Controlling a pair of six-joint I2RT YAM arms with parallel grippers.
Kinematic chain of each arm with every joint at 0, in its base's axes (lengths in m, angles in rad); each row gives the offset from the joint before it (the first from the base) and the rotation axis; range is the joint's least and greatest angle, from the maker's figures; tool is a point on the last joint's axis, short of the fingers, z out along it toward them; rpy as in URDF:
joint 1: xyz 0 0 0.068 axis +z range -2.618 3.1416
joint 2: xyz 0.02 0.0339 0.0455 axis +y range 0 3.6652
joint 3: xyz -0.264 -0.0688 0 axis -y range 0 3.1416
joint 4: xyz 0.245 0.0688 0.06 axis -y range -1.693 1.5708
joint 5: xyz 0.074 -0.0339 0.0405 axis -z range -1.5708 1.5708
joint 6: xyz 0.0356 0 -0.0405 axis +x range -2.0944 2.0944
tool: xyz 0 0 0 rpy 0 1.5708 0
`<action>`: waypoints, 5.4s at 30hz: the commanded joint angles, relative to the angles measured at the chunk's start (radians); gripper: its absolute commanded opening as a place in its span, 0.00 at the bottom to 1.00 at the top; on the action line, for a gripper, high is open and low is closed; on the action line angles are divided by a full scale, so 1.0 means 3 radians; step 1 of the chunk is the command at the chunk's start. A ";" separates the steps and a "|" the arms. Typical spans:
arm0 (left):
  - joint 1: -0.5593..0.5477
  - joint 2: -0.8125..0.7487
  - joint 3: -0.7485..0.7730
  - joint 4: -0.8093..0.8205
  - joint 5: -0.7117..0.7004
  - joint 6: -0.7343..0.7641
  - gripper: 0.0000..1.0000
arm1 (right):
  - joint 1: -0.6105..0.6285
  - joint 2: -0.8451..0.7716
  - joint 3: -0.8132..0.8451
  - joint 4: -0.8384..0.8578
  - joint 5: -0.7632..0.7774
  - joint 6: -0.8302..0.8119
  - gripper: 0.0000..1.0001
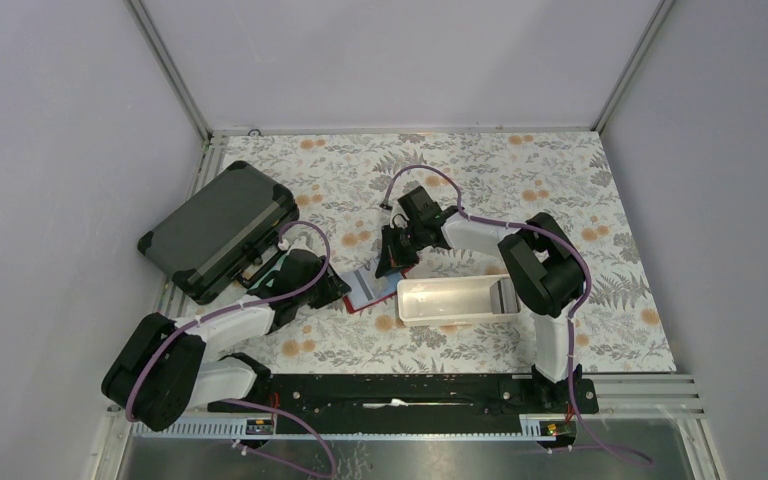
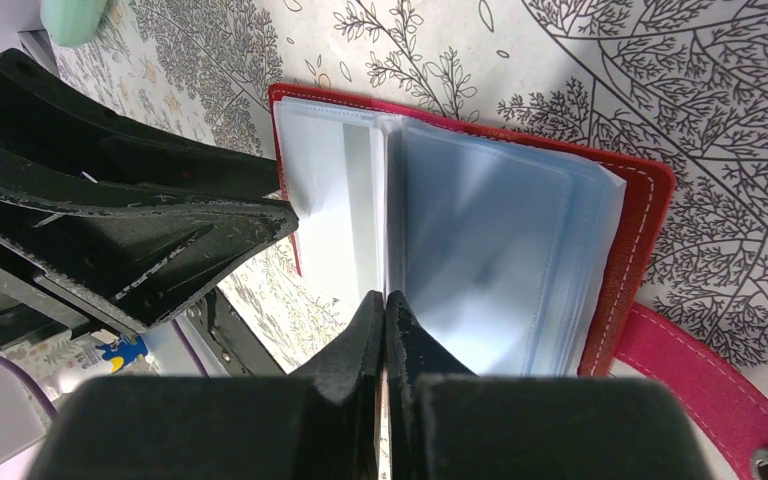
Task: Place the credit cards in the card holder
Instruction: Insert the credit card into the card holder.
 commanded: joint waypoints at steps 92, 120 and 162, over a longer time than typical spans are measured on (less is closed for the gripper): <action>0.0021 0.0494 -0.0014 -0.0117 -0.0159 0.0204 0.23 | -0.0060 -0.0132 -0.0483 0.0849 -0.0153 0.0400 0.00; 0.0035 0.0458 -0.0024 -0.0136 -0.0149 0.0204 0.23 | -0.0067 -0.0236 -0.0471 0.0756 -0.0008 0.0418 0.00; 0.0035 0.0509 0.0015 -0.0136 -0.0108 0.0232 0.23 | -0.0004 0.0087 -0.0442 0.0830 0.0005 0.0396 0.00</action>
